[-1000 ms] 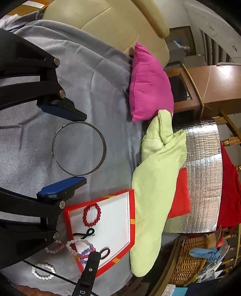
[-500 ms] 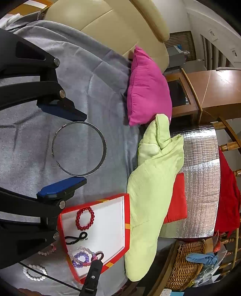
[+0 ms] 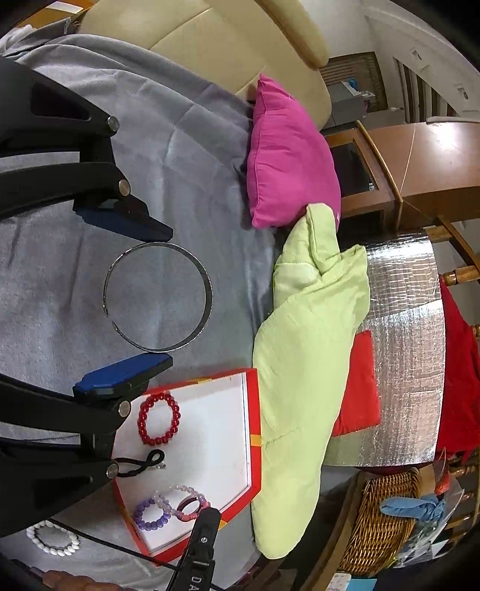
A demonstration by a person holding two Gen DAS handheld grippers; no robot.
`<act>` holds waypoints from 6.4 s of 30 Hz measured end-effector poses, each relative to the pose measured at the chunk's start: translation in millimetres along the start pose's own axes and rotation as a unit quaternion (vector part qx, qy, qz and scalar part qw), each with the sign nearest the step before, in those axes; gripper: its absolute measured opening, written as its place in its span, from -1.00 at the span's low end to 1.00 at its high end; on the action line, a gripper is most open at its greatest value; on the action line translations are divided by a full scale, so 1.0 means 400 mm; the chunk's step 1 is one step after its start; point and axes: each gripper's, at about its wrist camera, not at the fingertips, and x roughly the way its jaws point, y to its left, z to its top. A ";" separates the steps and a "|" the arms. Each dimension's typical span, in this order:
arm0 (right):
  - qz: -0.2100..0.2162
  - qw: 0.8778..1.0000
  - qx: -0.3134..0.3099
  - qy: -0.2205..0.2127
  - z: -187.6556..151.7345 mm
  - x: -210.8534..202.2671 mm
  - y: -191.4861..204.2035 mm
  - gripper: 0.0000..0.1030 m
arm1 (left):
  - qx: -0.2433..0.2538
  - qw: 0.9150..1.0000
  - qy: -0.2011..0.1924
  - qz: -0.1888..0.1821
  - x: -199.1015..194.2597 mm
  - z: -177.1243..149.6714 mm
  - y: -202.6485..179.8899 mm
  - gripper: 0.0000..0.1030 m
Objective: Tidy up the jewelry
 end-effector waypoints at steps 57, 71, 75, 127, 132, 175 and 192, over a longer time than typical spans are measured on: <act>-0.039 0.986 0.160 0.012 0.082 0.150 -0.225 -0.84 | 0.076 0.983 0.117 -0.122 0.291 0.106 -0.337 0.23; -0.053 0.984 0.170 0.013 0.079 0.160 -0.241 -0.84 | 0.079 0.982 0.130 -0.115 0.314 0.099 -0.342 0.24; -0.052 0.984 0.173 0.012 0.080 0.157 -0.243 -0.82 | 0.079 0.982 0.127 -0.113 0.307 0.102 -0.343 0.24; -0.049 0.988 0.149 0.012 0.066 -0.015 -0.196 -0.50 | 0.128 0.987 0.094 -0.011 0.080 -0.009 -0.215 0.32; -0.049 0.989 0.140 0.010 0.056 -0.038 -0.181 -0.50 | 0.128 0.987 0.094 -0.015 0.046 -0.034 -0.217 0.32; -0.088 0.987 0.076 0.115 -0.139 -0.154 -0.167 -0.50 | 0.121 0.983 0.130 -0.038 -0.003 -0.134 -0.206 0.32; -0.128 0.968 -0.036 0.212 -0.234 -0.097 -0.143 -0.52 | 0.121 0.979 0.157 -0.044 0.037 -0.144 -0.242 0.32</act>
